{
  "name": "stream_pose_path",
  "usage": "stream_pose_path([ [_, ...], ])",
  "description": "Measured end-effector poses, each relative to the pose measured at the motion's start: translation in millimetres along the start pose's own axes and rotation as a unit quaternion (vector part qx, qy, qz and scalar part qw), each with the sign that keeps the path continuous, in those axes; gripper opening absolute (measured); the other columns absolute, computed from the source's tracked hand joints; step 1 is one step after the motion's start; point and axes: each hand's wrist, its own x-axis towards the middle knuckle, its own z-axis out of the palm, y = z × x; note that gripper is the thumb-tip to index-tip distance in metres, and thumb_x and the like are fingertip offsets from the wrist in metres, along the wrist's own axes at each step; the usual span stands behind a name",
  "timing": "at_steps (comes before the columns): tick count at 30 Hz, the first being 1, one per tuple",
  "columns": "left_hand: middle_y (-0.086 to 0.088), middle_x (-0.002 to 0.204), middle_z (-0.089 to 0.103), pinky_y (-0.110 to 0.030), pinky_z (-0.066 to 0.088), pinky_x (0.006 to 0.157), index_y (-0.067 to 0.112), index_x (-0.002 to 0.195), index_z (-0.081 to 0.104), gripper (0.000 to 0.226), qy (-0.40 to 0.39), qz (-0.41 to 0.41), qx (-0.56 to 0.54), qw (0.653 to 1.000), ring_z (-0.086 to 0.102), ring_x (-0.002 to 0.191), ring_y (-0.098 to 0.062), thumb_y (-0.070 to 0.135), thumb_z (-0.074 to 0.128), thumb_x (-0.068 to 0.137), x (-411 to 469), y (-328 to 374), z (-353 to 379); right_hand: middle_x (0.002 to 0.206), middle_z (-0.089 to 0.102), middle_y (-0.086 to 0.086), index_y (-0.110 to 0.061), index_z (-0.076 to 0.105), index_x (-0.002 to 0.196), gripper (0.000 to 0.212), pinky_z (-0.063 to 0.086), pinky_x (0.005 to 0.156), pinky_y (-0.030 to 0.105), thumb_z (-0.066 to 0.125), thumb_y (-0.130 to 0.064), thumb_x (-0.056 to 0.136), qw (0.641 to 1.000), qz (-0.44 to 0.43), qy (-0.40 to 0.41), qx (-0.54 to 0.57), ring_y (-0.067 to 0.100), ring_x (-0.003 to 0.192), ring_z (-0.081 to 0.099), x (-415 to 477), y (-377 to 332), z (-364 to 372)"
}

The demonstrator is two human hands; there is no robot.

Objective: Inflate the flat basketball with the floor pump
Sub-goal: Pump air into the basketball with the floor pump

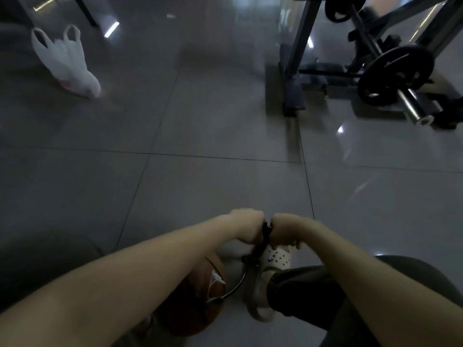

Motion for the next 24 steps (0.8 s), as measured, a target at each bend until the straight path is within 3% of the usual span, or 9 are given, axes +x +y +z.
stream_pose_path([
  [2,-0.004,0.075,0.064,-0.033,0.047,0.056,0.014,0.078,0.064,0.020,0.021,0.019,-0.013,1.000,0.061,0.067,-0.025,0.029,0.067,0.090,-16.1,4.3,-44.8,0.074,0.061,0.006,-0.003,0.069,0.100,0.021,0.056,0.059,0.031,0.069,-0.020,0.088,1.000,-0.021,0.019,-0.001,0.020,0.065,0.061,-30.7,2.6,-41.0],
  [6,-0.002,0.071,0.065,-0.033,0.046,0.056,0.016,0.076,0.067,0.011,0.037,0.035,-0.042,0.998,0.059,0.062,-0.021,0.020,0.071,0.084,-37.4,11.5,-95.3,0.071,0.060,0.004,-0.009,0.069,0.090,0.010,0.052,0.050,0.027,0.071,-0.018,0.085,0.996,-0.050,0.076,-0.011,0.017,0.060,0.056,-63.6,2.5,-74.8],
  [9,-0.001,0.068,0.059,-0.031,0.041,0.052,0.014,0.075,0.063,0.017,0.009,0.011,-0.047,0.999,0.056,0.060,-0.020,0.024,0.069,0.089,-21.7,7.2,-48.0,0.072,0.060,0.001,-0.013,0.064,0.085,0.009,0.048,0.051,0.024,0.067,-0.020,0.090,0.997,-0.027,0.053,-0.041,0.014,0.058,0.055,-35.0,-4.0,-32.5],
  [13,0.002,0.068,0.052,-0.032,0.041,0.058,0.020,0.071,0.054,0.019,0.049,-0.023,-0.039,0.998,0.056,0.067,-0.026,0.026,0.067,0.082,12.2,-10.1,17.4,0.073,0.058,-0.001,-0.019,0.053,0.073,0.019,0.055,0.066,0.031,0.062,-0.025,0.088,0.996,-0.017,0.077,-0.040,0.017,0.066,0.060,20.4,1.5,12.7],
  [16,-0.005,0.084,0.062,-0.033,0.042,0.064,0.018,0.083,0.061,0.008,0.036,-0.032,-0.054,0.997,0.062,0.080,-0.032,0.024,0.066,0.082,25.5,-15.4,40.8,0.075,0.058,-0.002,-0.022,0.048,0.073,0.021,0.057,0.075,0.034,0.058,-0.034,0.087,0.995,-0.013,0.083,-0.049,0.020,0.077,0.065,42.3,3.7,31.4],
  [19,-0.013,0.103,0.068,-0.034,0.043,0.068,0.014,0.096,0.064,0.015,0.031,-0.035,-0.052,0.998,0.067,0.095,-0.034,0.023,0.064,0.084,32.6,-16.9,46.5,0.076,0.057,-0.002,-0.021,0.049,0.075,0.021,0.058,0.078,0.035,0.057,-0.035,0.088,0.996,-0.012,0.078,-0.045,0.021,0.080,0.064,49.4,3.3,33.5],
  [21,-0.010,0.094,0.066,-0.033,0.041,0.066,0.016,0.089,0.061,0.009,0.009,-0.032,-0.048,0.998,0.067,0.091,-0.033,0.023,0.065,0.086,28.8,-15.0,42.9,0.077,0.057,-0.001,-0.018,0.054,0.081,0.017,0.058,0.078,0.035,0.060,-0.033,0.088,0.998,-0.010,0.048,-0.047,0.021,0.080,0.065,42.5,1.2,30.8],
  [24,0.000,0.071,0.056,-0.032,0.040,0.057,0.018,0.073,0.053,0.021,-0.015,-0.011,-0.026,0.999,0.061,0.073,-0.028,0.025,0.066,0.089,11.5,-8.8,15.1,0.071,0.059,0.004,-0.012,0.060,0.077,0.019,0.055,0.059,0.030,0.066,-0.025,0.089,0.999,-0.011,-0.012,-0.046,0.018,0.061,0.059,17.1,-2.7,8.6],
])
